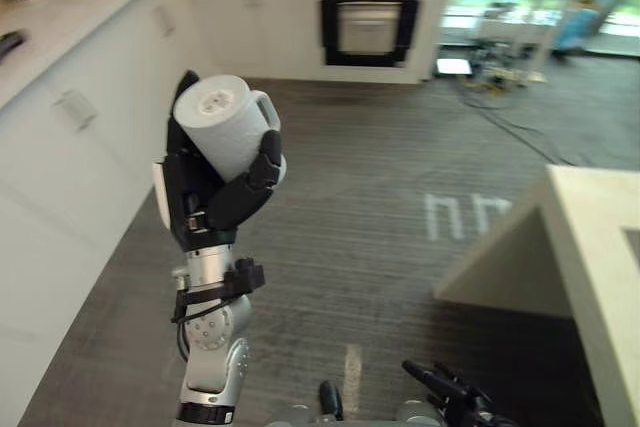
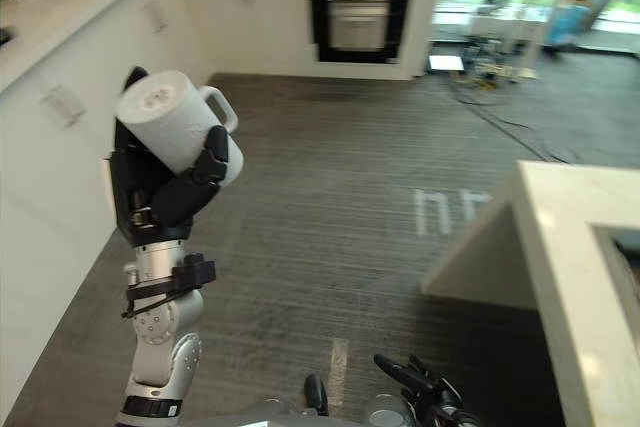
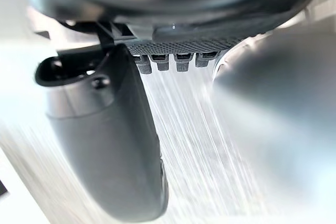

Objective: Walk over to the sink, pick up the cup, carry it to the dishwasher, place the cup inside the dishwasher, then close the dishwasher door

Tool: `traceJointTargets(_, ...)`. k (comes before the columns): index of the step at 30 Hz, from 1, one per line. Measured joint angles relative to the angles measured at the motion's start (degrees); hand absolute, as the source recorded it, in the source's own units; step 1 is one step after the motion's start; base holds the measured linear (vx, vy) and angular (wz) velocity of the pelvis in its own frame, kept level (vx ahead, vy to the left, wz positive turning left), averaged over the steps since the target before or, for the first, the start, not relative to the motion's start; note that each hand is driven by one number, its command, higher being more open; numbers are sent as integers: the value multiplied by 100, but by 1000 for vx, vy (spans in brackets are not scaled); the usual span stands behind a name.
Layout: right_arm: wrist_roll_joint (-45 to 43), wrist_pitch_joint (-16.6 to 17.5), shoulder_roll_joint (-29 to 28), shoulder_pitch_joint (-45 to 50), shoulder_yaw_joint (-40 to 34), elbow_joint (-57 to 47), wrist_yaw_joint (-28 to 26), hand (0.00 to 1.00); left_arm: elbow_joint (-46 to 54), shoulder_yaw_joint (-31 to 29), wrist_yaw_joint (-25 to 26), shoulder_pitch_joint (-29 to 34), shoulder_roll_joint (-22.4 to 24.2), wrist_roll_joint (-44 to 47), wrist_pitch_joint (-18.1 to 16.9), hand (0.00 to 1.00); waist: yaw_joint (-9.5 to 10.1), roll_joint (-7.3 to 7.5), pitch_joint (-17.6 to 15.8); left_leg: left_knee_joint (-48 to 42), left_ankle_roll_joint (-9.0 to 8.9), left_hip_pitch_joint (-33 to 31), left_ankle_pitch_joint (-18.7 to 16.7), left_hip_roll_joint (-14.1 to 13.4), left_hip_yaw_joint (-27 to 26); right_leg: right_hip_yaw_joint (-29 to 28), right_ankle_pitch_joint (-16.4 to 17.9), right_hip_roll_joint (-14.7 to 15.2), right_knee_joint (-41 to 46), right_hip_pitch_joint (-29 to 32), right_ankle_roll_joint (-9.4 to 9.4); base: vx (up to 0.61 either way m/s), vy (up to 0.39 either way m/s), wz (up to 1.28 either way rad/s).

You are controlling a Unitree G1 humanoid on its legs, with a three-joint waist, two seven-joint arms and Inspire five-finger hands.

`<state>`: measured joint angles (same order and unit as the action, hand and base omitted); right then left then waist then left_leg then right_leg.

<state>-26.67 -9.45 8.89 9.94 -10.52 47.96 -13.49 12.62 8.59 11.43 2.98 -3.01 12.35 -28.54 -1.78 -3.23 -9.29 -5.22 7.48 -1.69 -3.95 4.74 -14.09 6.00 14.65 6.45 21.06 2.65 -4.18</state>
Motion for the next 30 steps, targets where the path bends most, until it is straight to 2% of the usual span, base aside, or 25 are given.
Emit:
traceJointTargets(1, 85, -115, 58, -74, 154, -77, -1, 100, -6, 20, 41, 91, 26, -1, 101, 0, 137, 7, 2, 102, -26, 200, -47, 65, 39, -129, 10, -37, 79, 320, -18, 151, 36, 27)
traceJointTargets(3, 79, -162, 65, -79, 321, -288, 12, 100, -4, 96, 108, 95, -14, -7, 171, 0, 167, -25, 5, 80, -15, 441, -267, -75, 27, -156, -21, -333, 59, 746, -56, 168, 34, -5)
traceJointTargets(4, 79, -202, 58, -78, 447, -417, 26, 100, -4, 209, 120, 89, -63, -15, 172, 0, 169, -20, 13, 41, -91, 594, -360, -163, -24, -161, -201, -521, -129, 933, -77, 213, 31, -16)
traceJointTargets(5, 26, -263, 49, -71, 519, -469, 26, 100, -4, 391, 116, 75, -140, -58, 191, 0, 159, 20, 44, -27, -96, 735, -437, -185, 2, -159, -470, -604, -361, 1044, -15, 247, 34, -6)
traceJointTargets(6, -16, -296, 35, -44, 529, -489, 28, 100, -4, 473, 88, 61, -180, -63, 211, 0, 131, 41, 58, -94, -85, 799, -464, -183, 44, -159, -628, -619, -475, 1049, 42, 420, 24, 31)
traceJointTargets(8, -39, -367, -42, 87, 532, -513, 53, 100, 11, 787, -201, 46, -237, -19, 297, 0, 51, 189, 142, -354, -75, 895, -508, -109, 280, -150, -1090, -606, -682, 958, 202, 377, -8, 50)
traceJointTargets(9, -18, -720, 16, 384, 963, -605, 136, 100, 297, 1035, -965, 185, -121, 14, 452, 0, 92, 473, 625, -1480, -537, 773, -1590, -635, 313, 280, -1620, -1039, -1002, 313, 921, 93, -7, 21)
traceJointTargets(14, -18, -708, 14, 427, 959, -576, 131, 100, 297, 988, -959, 168, -121, 15, 451, 0, 82, 484, 630, -1434, -541, 836, -1587, -641, 197, 162, -1635, -1090, -1027, 352, 898, -1, 1, -12)
traceJointTargets(15, -18, -617, -3, 459, 948, -566, 91, 100, 297, 939, -932, 132, -119, 17, 450, 0, 82, 486, 635, -1390, -543, 879, -1584, -664, 76, 78, -1629, -1125, -1037, 359, 872, -12, 7, -51)
traceJointTargets(16, -18, -398, -69, 569, 849, -573, -33, 100, 297, 873, -894, 37, -114, 23, 448, 0, 56, 492, 648, -1327, -543, 900, -1568, -699, -56, 89, -1549, -1122, -1004, 398, 923, -10, 9, -55)
traceJointTargets(17, -17, -106, -171, 702, 712, -575, -197, 100, 298, 842, -835, -97, -113, 68, 420, 0, -8, 523, 674, -1260, -551, 909, -1546, -697, -121, 358, -1434, -997, -781, 496, 886, 1, 9, -41)
traceJointTargets(18, -16, 40, -232, 765, 630, -563, -301, 100, 298, 816, -791, -160, -111, 120, 392, 0, -64, 560, 688, -1245, -553, 920, -1543, -686, -140, 497, -1377, -919, -655, 556, 848, 27, -16, -16)
traceJointTargets(20, -14, 625, -470, 1058, 406, -392, -729, 100, 298, 720, -629, -269, -28, 224, 321, 0, -297, 666, 762, -1208, -560, 1050, -1543, -711, -145, 606, -1057, -872, -304, 603, 930, 75, -60, 9)
traceJointTargets(21, -18, 789, -529, 1134, 361, -315, -798, 100, 298, 689, -609, -280, 18, 228, 303, 0, -335, 684, 773, -1201, -585, 1102, -1549, -731, -193, 636, -968, -860, -221, 612, 941, 103, -84, 17)
traceJointTargets(23, -13, 1387, -635, 1308, 130, -1, -1171, 100, 297, 471, -421, -287, 188, 244, 172, 0, -401, 685, 808, -1157, -812, 1280, -1654, -833, -473, 746, -595, -838, 113, 623, 973, 103, -88, 2)
traceJointTargets(24, -10, 1531, -656, 1329, 70, 66, -1273, 100, 298, 390, -372, -286, 222, 265, 133, 0, -381, 681, 828, -1145, -921, 1316, -1726, -858, -513, 772, -520, -838, 179, 620, 975, 119, -84, -10)
traceJointTargets(25, 0, 1778, -692, 1275, -24, 255, -1452, 100, 303, 229, -258, -293, 239, 365, 42, 0, -375, 669, 861, -1205, -959, 1346, -1831, -945, -547, 800, -414, -874, 277, 585, 1037, 149, -95, 8)
traceJointTargets(26, 7, 1975, -716, 1260, -53, 339, -1553, 100, 307, 117, -168, -295, 247, 409, -26, 0, -396, 660, 845, -1541, -974, 1277, -1858, -1099, -571, 890, -288, -913, 275, 514, 1097, 156, -100, 29)
traceJointTargets(27, 22, 2016, -722, 1248, -54, 353, -1582, 100, 311, 75, -131, -293, 250, 419, -41, 0, -402, 667, 826, -2025, -947, 1090, -1870, -1215, -575, 962, -211, -915, 273, 479, 1143, 152, -105, 53)
traceJointTargets(28, 124, 2023, -686, 1236, -54, 351, -1639, 100, 325, -18, -76, -233, 300, 467, -45, 0, -365, 637, 778, -3353, -883, 613, -1751, -1528, -547, 1077, -122, -940, 274, 385, 1176, 107, -80, 43)
traceJointTargets(29, 182, 2011, -654, 1231, -53, 350, -1675, 100, 347, -89, -44, -165, 348, 472, -48, 0, -339, 597, 752, -4013, -797, 402, -1565, -1680, -530, 1108, -68, -966, 281, 315, 1185, 196, -92, 36)
traceJointTargets(30, 268, 2002, -602, 1232, -50, 345, -1707, 100, 378, -229, -1, 2, 441, 480, -76, 0, -264, 537, 741, -5072, -729, -5, -1234, -1967, -486, 1128, 37, -1007, 281, 161, 1191, 190, -55, 14)
